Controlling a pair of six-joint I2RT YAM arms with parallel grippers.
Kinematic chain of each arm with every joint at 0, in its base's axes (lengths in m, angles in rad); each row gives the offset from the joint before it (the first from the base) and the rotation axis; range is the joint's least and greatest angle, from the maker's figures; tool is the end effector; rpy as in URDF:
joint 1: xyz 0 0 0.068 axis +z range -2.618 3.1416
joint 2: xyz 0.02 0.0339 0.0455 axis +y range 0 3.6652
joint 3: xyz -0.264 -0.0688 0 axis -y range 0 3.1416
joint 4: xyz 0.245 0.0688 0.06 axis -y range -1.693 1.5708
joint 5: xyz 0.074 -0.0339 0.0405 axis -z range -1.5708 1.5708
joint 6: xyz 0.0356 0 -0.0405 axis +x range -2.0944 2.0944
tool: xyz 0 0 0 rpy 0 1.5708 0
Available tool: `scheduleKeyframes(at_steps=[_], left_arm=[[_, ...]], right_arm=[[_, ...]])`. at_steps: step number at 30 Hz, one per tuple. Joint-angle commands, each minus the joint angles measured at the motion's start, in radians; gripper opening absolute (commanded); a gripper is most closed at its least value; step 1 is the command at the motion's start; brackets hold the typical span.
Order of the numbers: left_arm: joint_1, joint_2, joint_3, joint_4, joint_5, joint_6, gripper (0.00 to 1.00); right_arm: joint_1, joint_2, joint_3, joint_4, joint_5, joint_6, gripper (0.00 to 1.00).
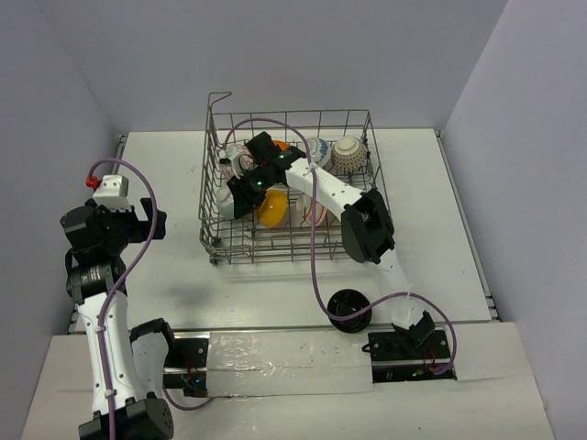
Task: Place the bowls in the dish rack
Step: Move the bowl to the dish rack.
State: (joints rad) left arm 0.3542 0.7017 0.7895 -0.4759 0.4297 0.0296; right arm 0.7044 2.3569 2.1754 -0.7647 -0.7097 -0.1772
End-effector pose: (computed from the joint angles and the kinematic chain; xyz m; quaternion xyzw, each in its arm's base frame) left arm 0.1511 0.0401 0.3249 -0.0138 0.8196 -0.0699 0.5684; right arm 0.3794 0.3529 0.2329 -0.4773 0.7615 0.3943 0.1920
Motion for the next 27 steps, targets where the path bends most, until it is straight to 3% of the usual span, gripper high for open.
scheduleKeyframes(at_steps=[1, 27], left_arm=[[0.006, -0.008, 0.001, 0.033, 0.024, -0.011, 0.99], [0.006, 0.001, 0.010, 0.030, 0.034, -0.010, 0.99]], right_arm=[[0.006, 0.015, 0.063, -0.005, 0.019, -0.002, 0.41], [-0.028, 0.064, 0.141, 0.021, 0.081, 0.058, 0.45]])
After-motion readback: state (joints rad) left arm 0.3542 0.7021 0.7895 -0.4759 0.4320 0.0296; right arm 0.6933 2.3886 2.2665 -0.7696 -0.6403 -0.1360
